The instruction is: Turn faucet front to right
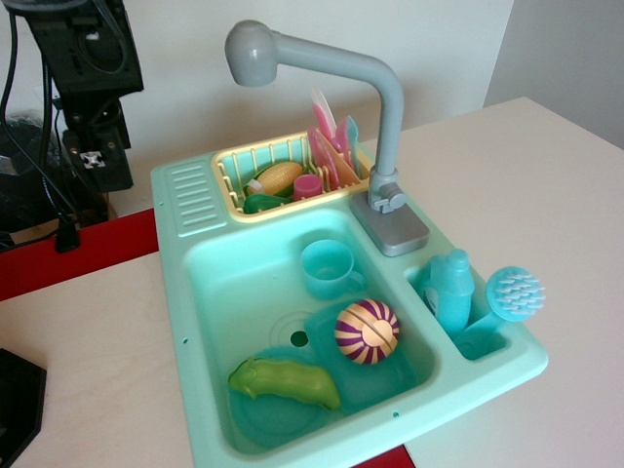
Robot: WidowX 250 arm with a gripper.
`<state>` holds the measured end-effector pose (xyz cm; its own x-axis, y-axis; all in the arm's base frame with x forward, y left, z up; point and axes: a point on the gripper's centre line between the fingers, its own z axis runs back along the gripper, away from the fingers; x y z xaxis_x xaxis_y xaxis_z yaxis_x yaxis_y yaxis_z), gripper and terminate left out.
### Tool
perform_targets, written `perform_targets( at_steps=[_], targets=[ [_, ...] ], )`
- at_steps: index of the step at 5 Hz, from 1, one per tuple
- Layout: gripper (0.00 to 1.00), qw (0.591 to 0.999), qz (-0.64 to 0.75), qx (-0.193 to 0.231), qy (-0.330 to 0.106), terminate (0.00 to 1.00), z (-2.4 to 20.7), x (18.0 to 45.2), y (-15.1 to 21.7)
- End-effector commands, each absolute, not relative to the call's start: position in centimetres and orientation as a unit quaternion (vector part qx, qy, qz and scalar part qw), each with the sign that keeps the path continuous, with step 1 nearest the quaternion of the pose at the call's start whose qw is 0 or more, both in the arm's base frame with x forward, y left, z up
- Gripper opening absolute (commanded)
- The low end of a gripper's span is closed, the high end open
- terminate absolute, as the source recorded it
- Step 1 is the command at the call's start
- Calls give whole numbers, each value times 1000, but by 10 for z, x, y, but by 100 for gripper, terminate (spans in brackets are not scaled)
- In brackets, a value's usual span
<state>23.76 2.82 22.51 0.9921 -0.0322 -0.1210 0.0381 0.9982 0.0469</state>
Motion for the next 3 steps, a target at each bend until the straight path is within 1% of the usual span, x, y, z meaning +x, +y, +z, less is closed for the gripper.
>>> perform_targets(
  at_steps=[1,2,3],
  targets=[
    [100,998,-18,25,60,0,225,238,28],
    [100,999,-3,18,47,0,229,258,34],
    [100,999,16,15,48,0,228,268,44]
  ],
)
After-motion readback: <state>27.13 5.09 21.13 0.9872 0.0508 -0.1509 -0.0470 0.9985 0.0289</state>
